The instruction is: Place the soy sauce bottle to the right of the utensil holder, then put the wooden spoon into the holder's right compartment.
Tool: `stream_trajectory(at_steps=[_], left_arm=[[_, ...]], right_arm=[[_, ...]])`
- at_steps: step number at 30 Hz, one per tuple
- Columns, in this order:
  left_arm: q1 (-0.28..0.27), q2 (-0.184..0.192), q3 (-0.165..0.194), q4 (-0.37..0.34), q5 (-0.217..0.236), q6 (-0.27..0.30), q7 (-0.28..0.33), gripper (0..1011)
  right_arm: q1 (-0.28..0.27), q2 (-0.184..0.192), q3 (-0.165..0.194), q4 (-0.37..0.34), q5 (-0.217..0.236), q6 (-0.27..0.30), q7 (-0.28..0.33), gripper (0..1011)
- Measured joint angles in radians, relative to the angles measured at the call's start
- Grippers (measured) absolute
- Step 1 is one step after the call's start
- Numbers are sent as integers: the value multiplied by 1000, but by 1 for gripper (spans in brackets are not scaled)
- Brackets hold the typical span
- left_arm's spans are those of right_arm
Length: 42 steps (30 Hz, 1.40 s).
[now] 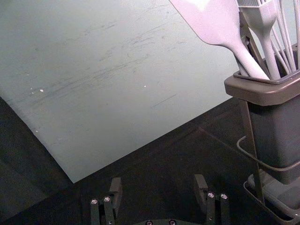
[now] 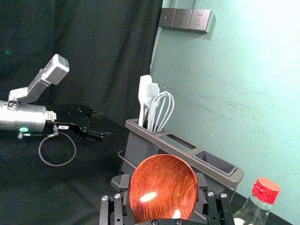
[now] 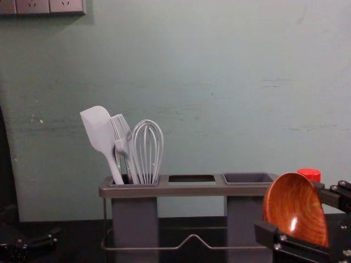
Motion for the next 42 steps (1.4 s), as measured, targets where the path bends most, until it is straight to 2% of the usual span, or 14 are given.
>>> stream_trajectory(at_steps=[12,15,20,21,22,24,27,30,36,40,42], left_arm=[[0,0,0,0,0,0,0,1005],[0,0,0,0,0,0,0,1005],[0,0,0,0,0,0,0,1005],[0,0,0,0,0,0,0,1005],[0,0,0,0,0,0,0,1005],[0,0,0,0,0,0,0,1005],[0,0,0,0,0,0,0,1005],[0,0,0,0,0,0,0,1005],[0,0,0,0,0,0,0,1005],[0,0,0,0,0,0,0,1005],[0,0,0,0,0,0,0,1005]], right_arm=[[1,2,-1,-3,2,7,2,837],[0,-7,7,0,5,-20,-2,837],[12,-34,31,13,9,-150,-19,837],[17,-38,34,16,7,-172,-21,837],[28,-47,40,24,2,-219,-27,837],[41,-57,45,33,-9,-265,-31,836],[79,-71,53,50,-24,-341,-31,837],[121,-77,55,67,-25,-374,-18,837],[212,-79,48,110,13,-381,32,837],[308,-82,33,168,64,-381,81,837],[339,-85,28,190,76,-381,92,836]])
